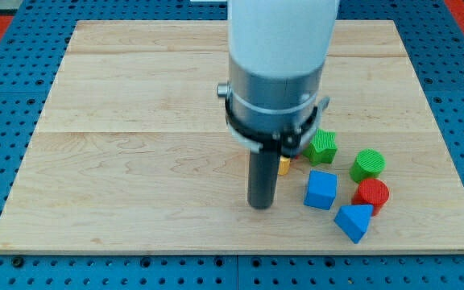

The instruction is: Keep the yellow heart at the bottom of the green star

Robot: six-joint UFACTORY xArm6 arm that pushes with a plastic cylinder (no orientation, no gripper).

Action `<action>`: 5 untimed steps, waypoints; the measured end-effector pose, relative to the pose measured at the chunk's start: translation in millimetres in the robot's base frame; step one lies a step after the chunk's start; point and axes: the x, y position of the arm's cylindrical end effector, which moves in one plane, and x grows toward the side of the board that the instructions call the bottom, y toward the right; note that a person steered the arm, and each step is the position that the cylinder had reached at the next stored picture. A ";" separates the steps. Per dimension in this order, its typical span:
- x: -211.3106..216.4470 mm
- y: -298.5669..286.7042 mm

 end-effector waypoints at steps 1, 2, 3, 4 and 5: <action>30.3 24.3; 45.8 53.3; 34.9 5.9; 1.9 -60.4; -59.2 -61.4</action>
